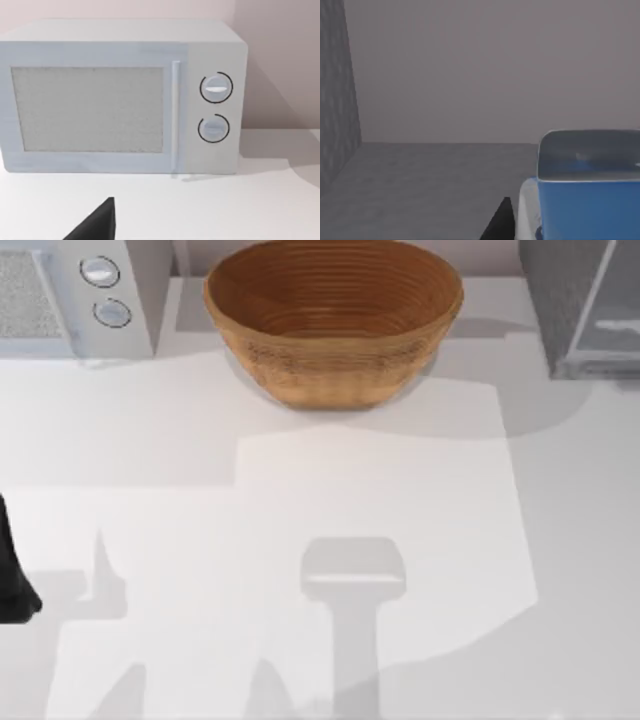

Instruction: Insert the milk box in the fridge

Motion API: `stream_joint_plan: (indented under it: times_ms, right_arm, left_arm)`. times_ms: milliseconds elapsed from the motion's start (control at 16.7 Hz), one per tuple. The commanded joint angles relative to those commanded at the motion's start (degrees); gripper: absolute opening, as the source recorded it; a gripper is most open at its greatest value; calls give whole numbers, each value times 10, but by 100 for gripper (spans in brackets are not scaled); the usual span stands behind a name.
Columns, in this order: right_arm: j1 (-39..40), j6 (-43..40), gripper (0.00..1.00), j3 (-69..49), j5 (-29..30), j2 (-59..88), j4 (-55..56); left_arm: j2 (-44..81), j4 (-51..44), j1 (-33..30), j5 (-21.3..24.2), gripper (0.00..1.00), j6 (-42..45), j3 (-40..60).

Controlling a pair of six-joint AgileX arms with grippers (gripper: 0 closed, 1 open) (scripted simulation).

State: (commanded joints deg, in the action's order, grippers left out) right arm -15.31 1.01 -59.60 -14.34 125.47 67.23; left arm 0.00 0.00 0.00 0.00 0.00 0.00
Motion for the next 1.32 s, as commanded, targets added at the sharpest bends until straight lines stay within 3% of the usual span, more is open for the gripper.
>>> stream_joint_plan:
  times_ms: [660, 1080, 1320]
  right_arm:
    - [24, -2, 0, -289, 29, 118, -167]
    - [29, -2, 0, -324, 32, 141, -199]
    - [29, -2, 30, -324, 32, 141, -199]
  left_arm:
    - [0, 0, 0, 0, 100, 0, 0]
    - [0, 0, 0, 0, 100, 0, 0]
    - [0, 0, 0, 0, 100, 0, 0]
